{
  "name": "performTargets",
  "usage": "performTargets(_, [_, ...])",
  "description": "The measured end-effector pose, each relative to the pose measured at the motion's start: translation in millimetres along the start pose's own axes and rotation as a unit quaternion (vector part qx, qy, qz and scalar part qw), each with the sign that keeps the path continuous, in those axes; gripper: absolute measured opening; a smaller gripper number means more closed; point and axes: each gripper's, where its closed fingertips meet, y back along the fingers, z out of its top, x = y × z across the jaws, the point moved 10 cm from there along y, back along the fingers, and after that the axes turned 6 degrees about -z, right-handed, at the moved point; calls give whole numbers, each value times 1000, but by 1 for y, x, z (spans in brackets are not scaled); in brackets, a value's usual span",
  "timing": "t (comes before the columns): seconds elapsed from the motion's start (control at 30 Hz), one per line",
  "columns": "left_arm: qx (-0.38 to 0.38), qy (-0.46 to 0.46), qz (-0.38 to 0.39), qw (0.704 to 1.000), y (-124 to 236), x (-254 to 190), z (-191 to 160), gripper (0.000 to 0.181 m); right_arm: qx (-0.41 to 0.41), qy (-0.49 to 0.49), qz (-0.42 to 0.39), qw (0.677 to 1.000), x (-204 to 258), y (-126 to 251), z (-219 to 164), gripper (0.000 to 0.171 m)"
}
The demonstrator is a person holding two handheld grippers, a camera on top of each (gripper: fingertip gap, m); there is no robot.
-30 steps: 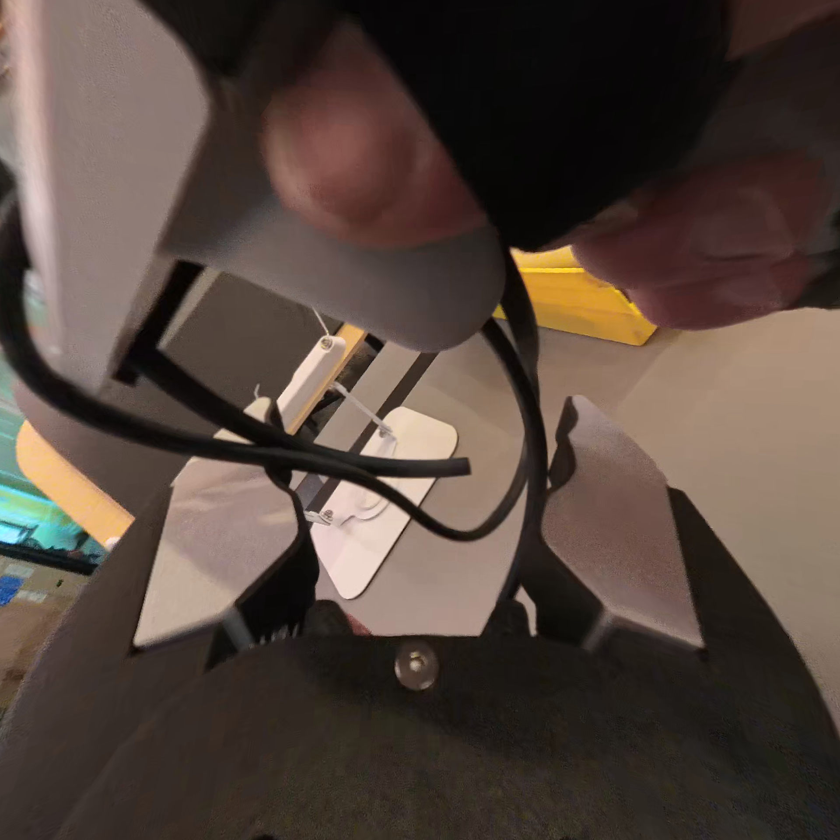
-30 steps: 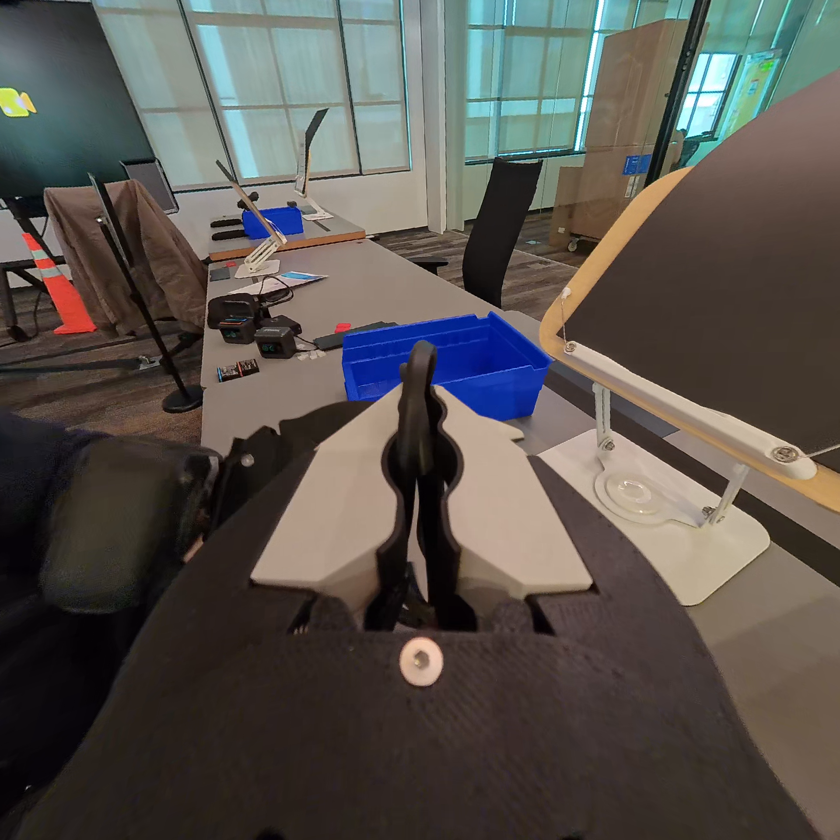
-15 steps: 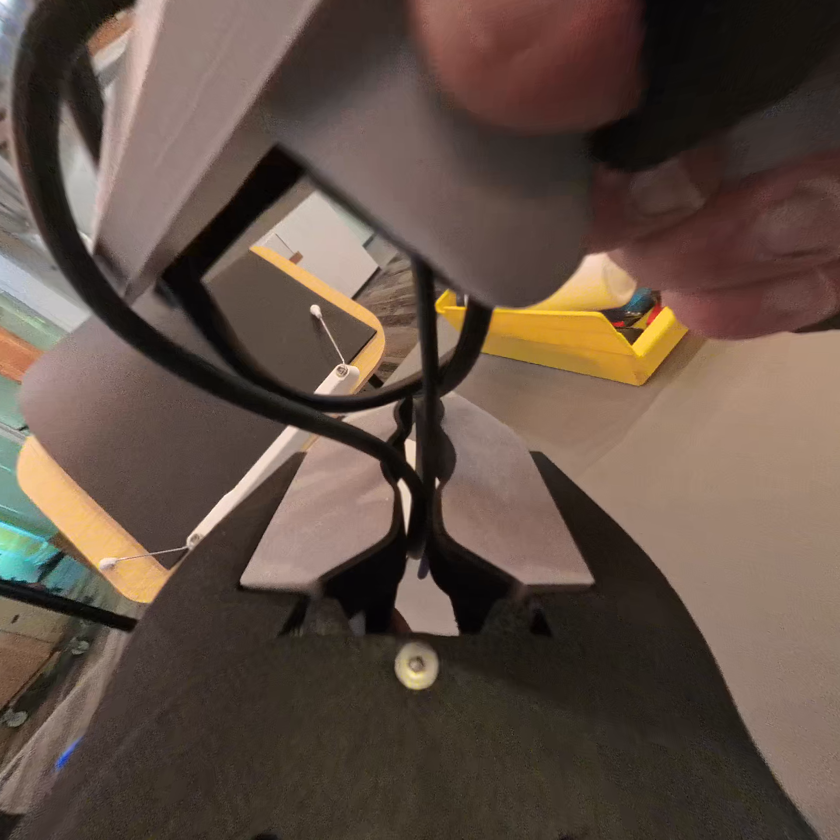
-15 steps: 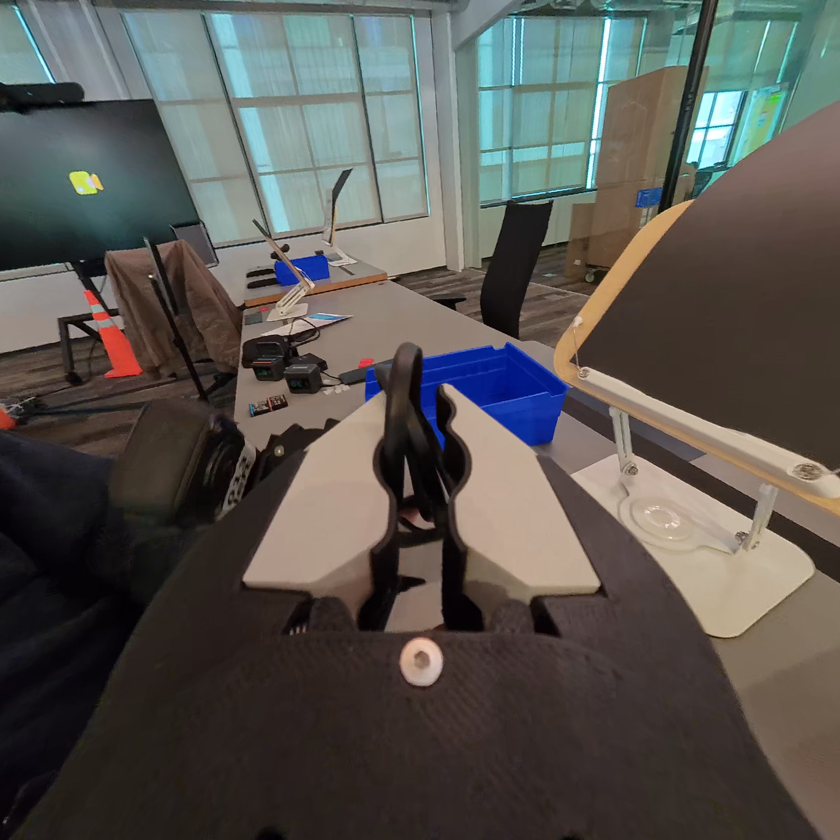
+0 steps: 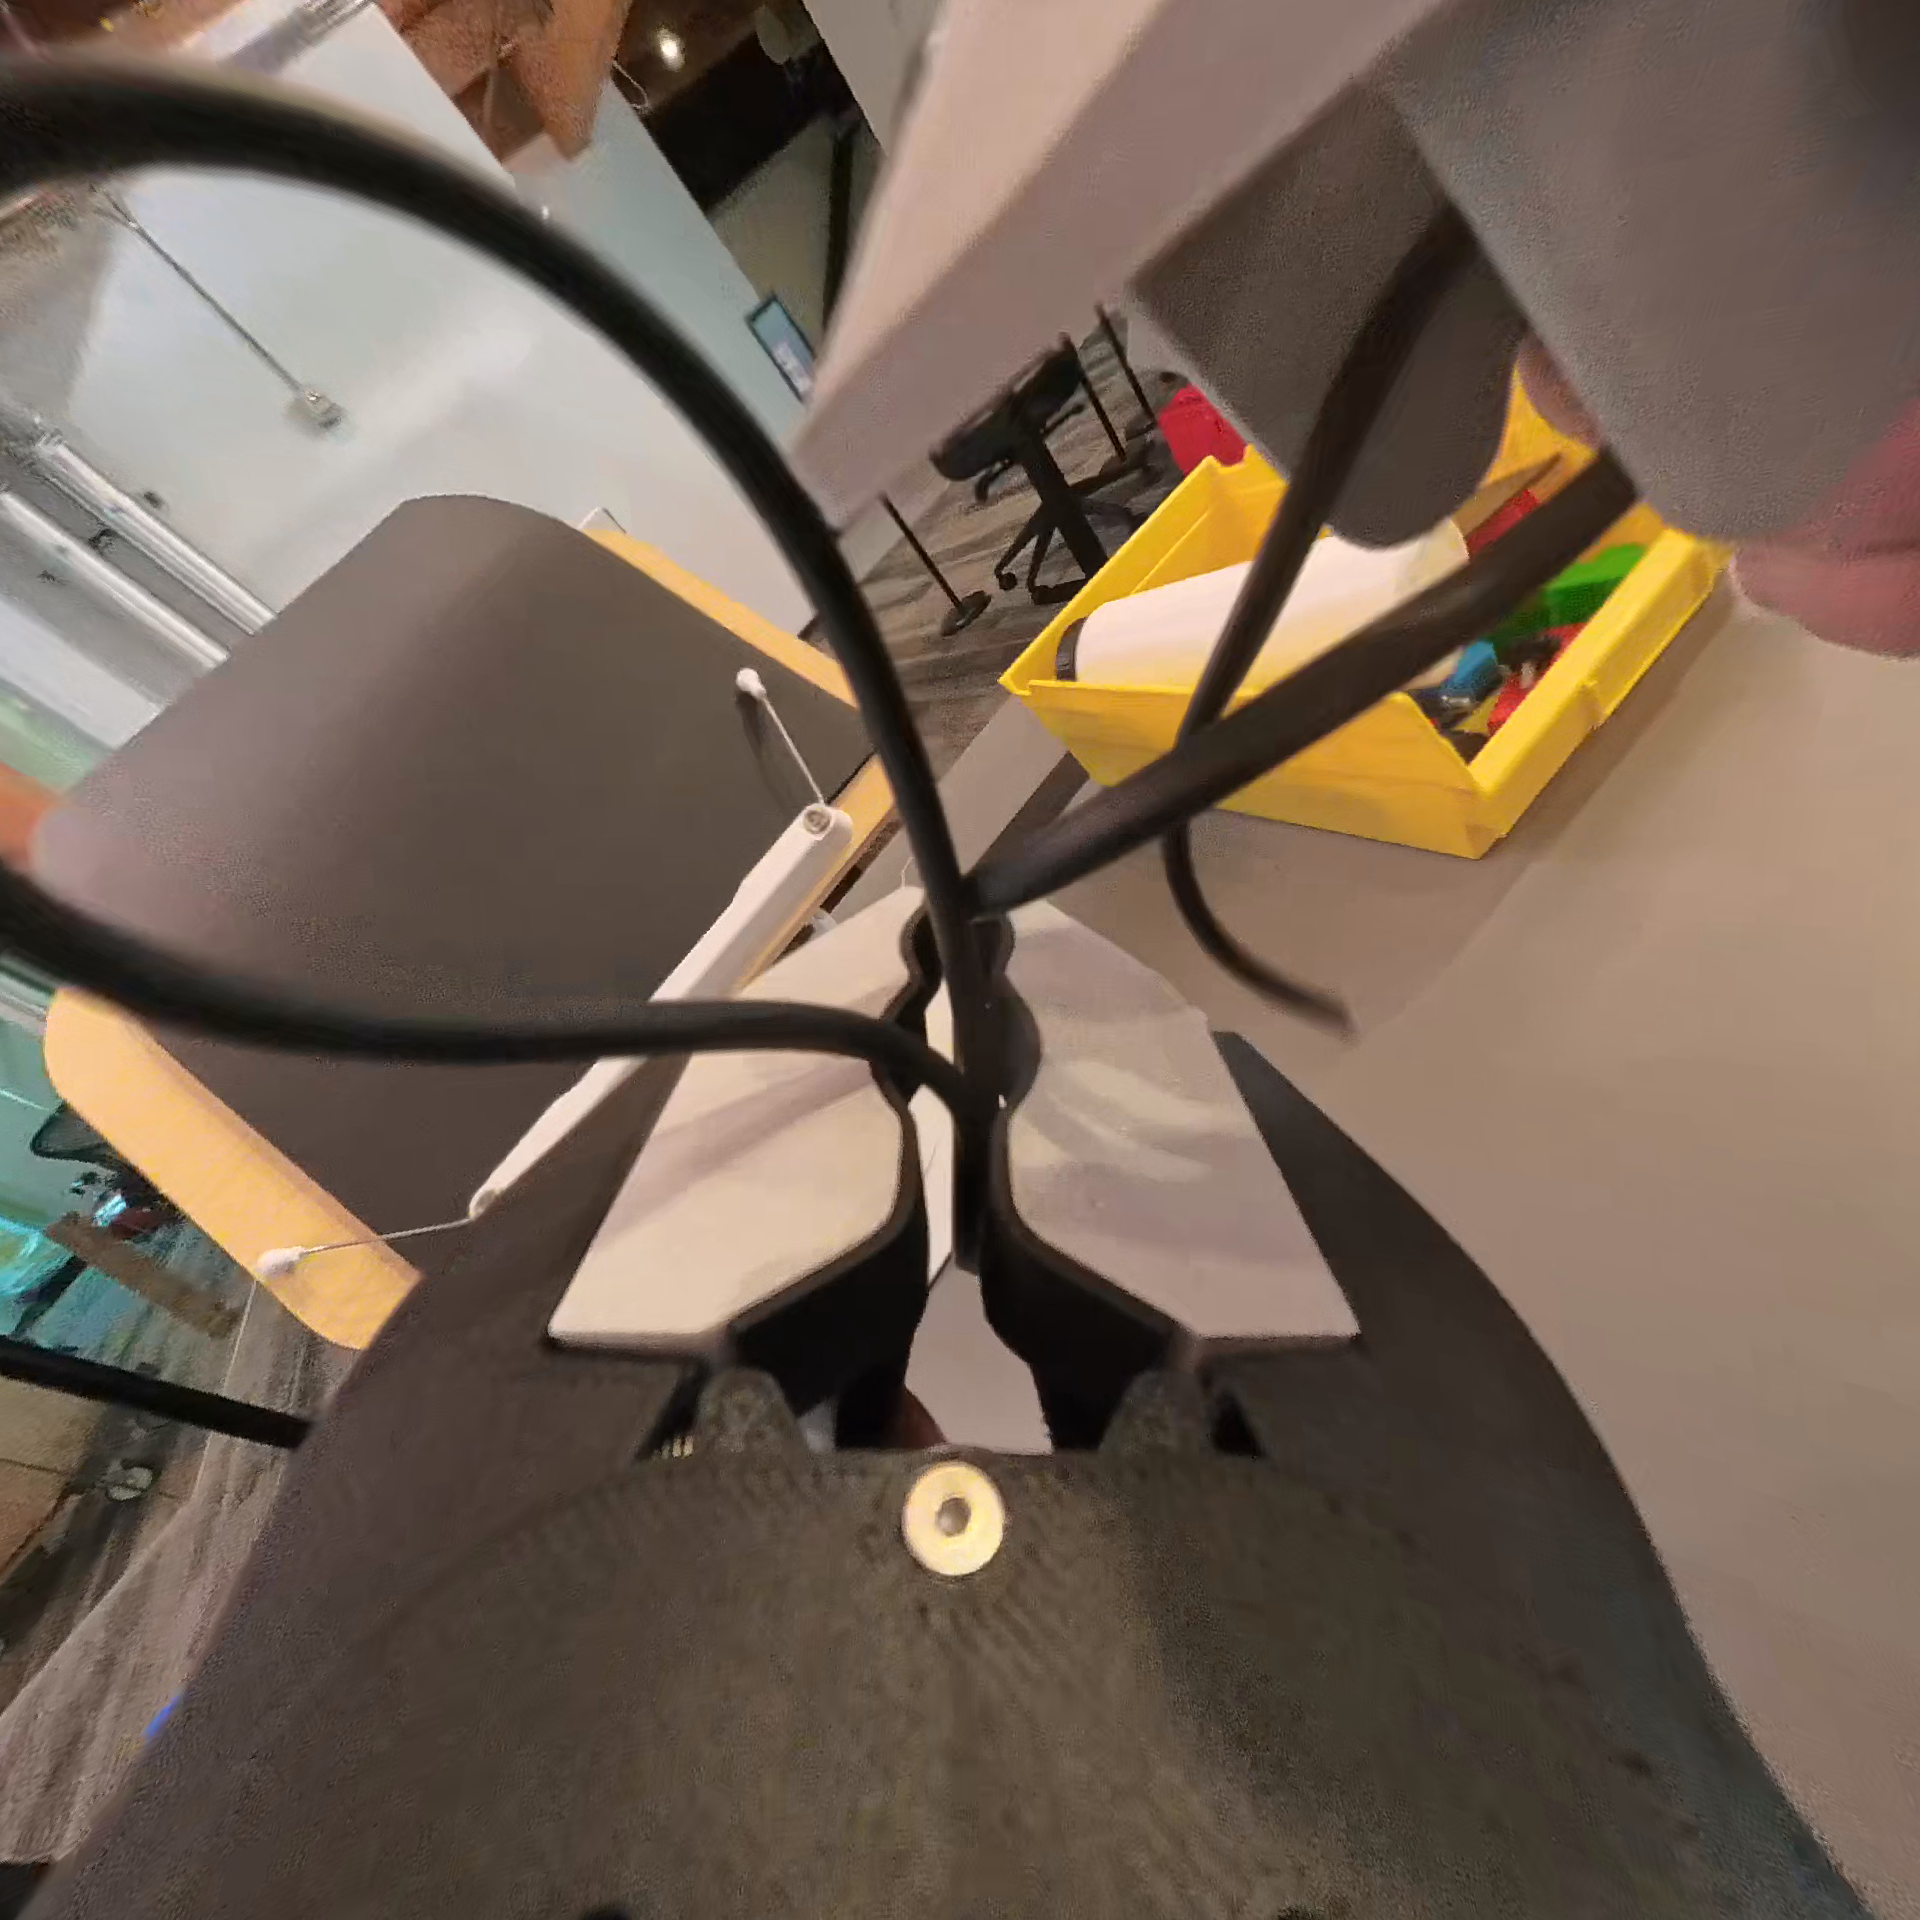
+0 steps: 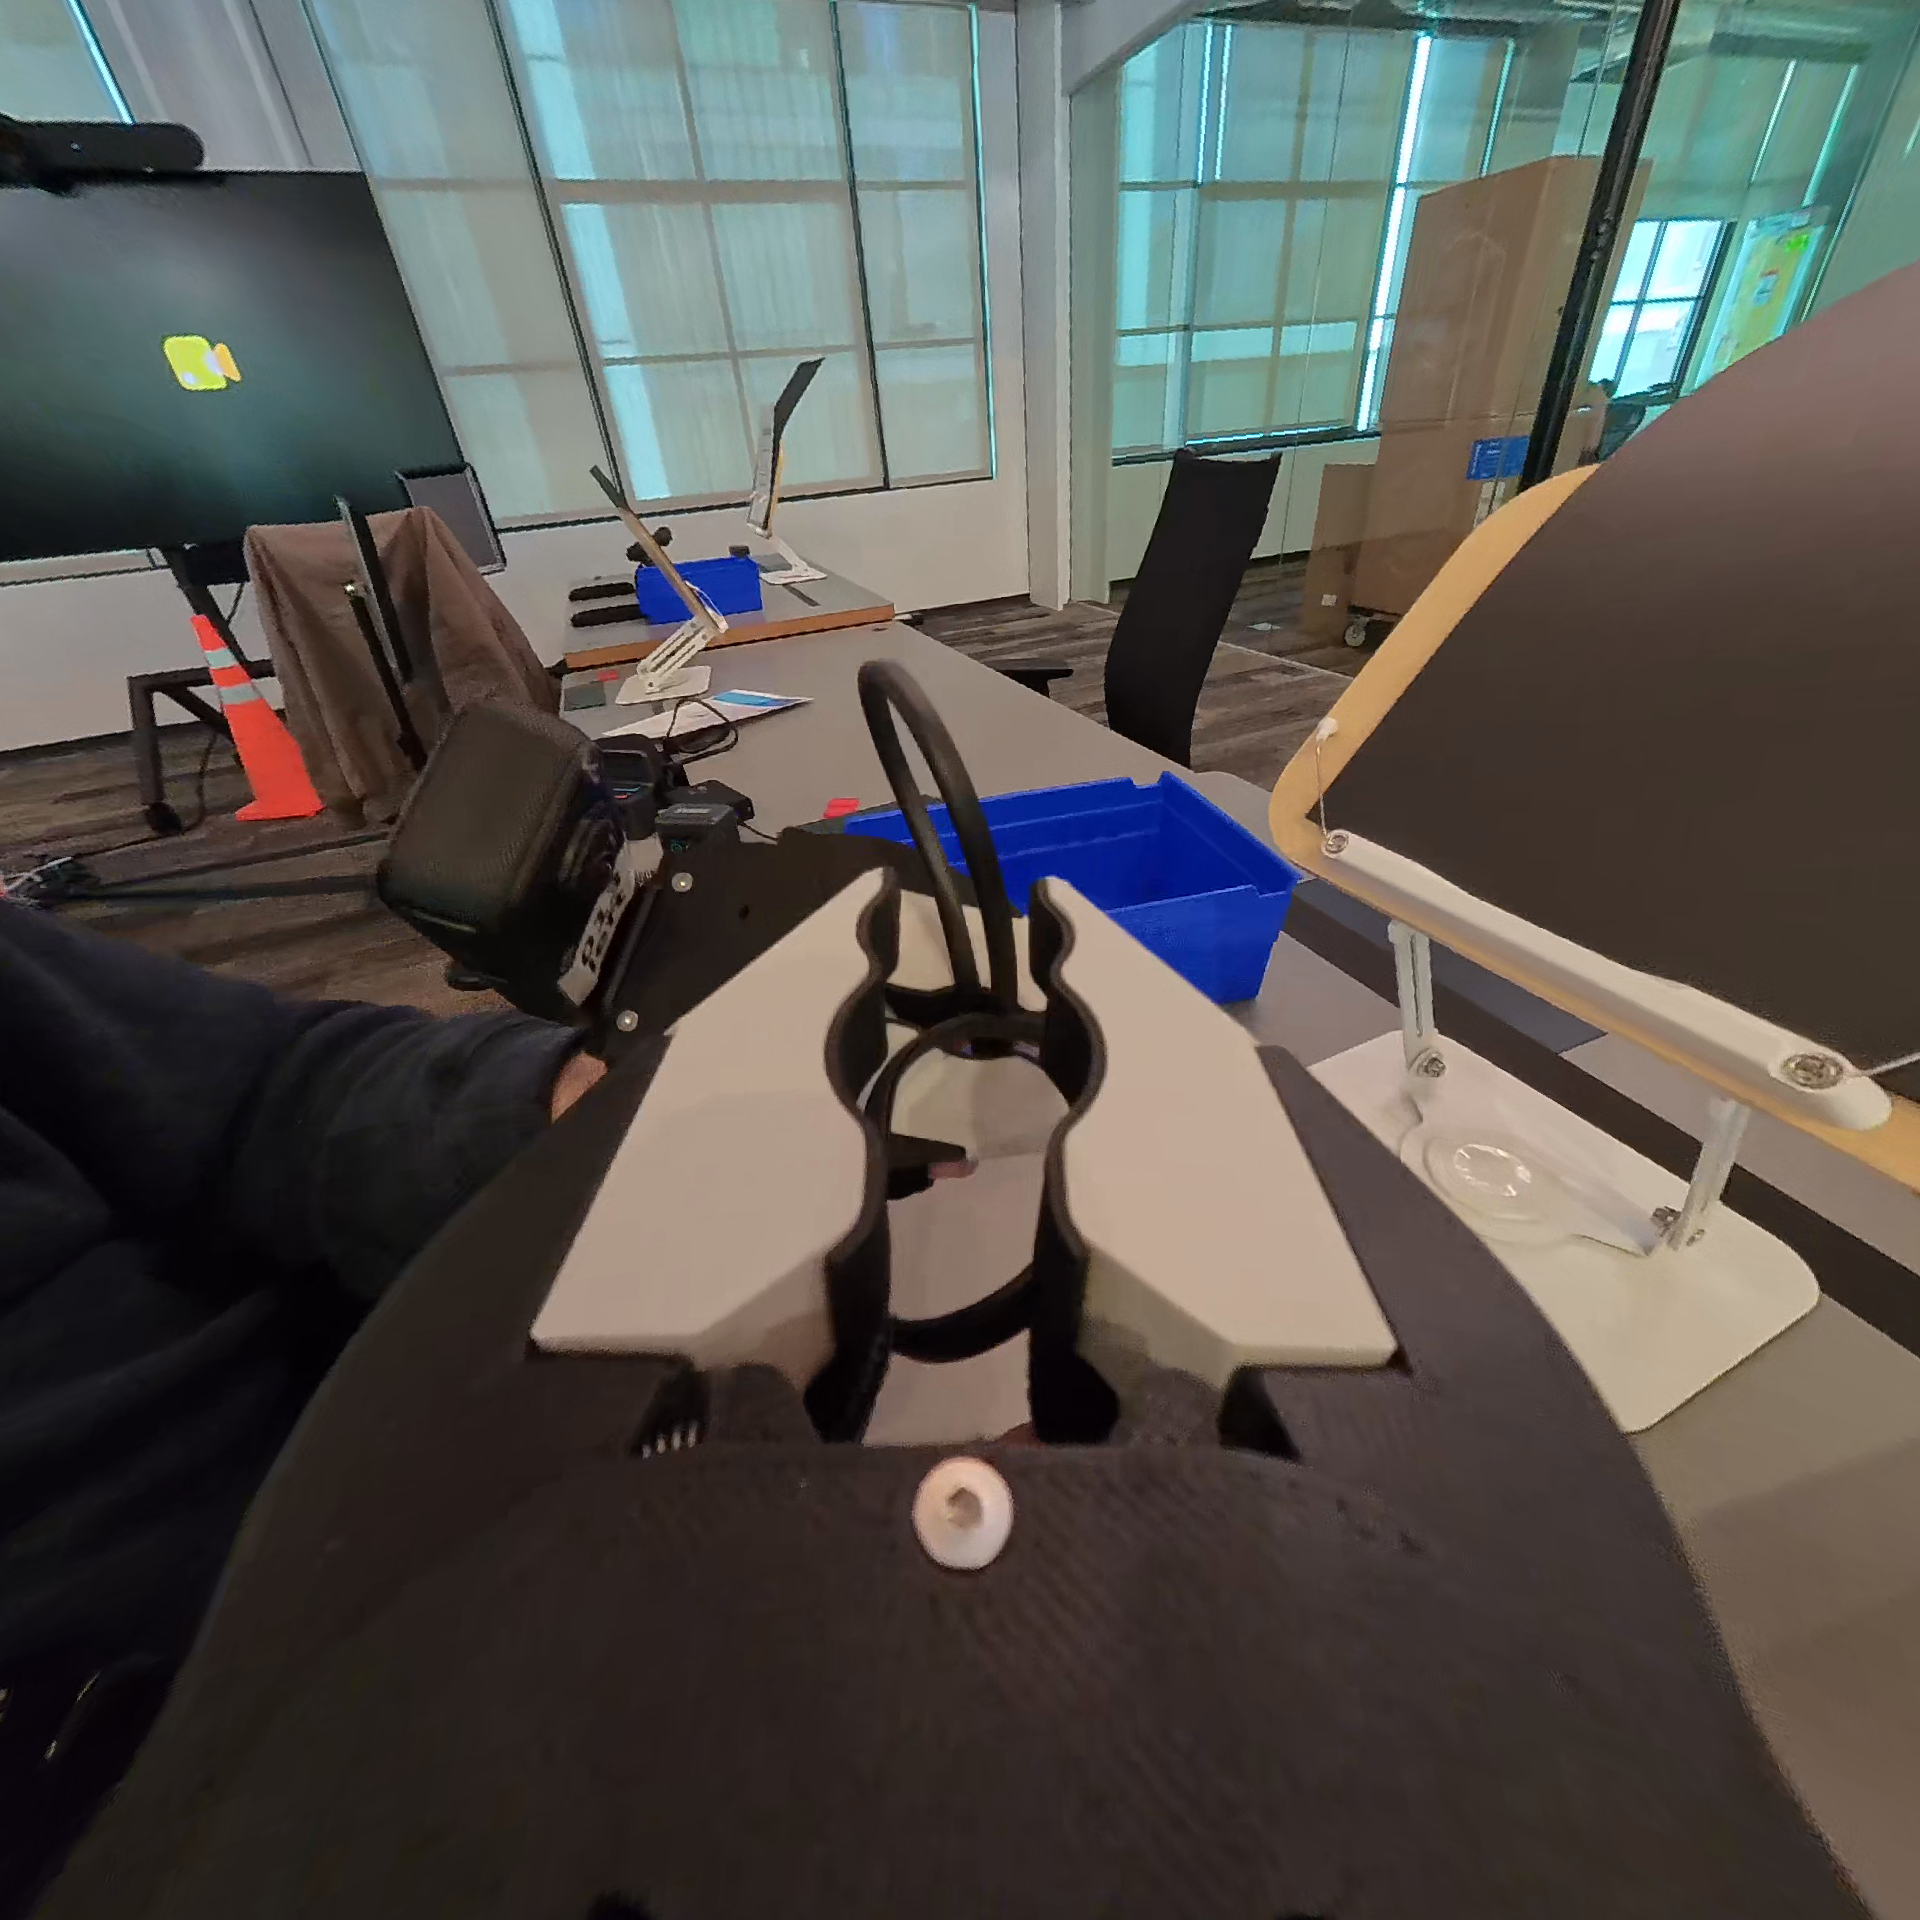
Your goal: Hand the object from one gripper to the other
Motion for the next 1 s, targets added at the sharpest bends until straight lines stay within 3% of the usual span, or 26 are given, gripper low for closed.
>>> performTargets(0.13, [8,10,-26,1000,-1,1,-2,5,10,6,-30,999,-9,9,5,56])
performTargets(0.2, [18,5,-32,999,0,3,-3,5,21,34,-36,999,-9,17,6,59])
performTargets(0.37, [21,3,-128,991,0,8,0,5,55,111,60,990,4,31,4,77])
performTargets(0.57, [-48,-17,-287,957,11,13,15,5,51,186,108,975,-10,26,0,80])
performTargets(0.7, [-90,-12,-340,936,16,18,25,5,64,230,123,963,-15,14,-10,75])
performTargets(0.83, [-73,-43,-383,920,17,14,29,5,39,238,143,960,-11,5,-9,65])
performTargets(1.0, [-72,-69,-471,876,19,-1,35,6,0,228,226,947,-2,-3,-11,57])
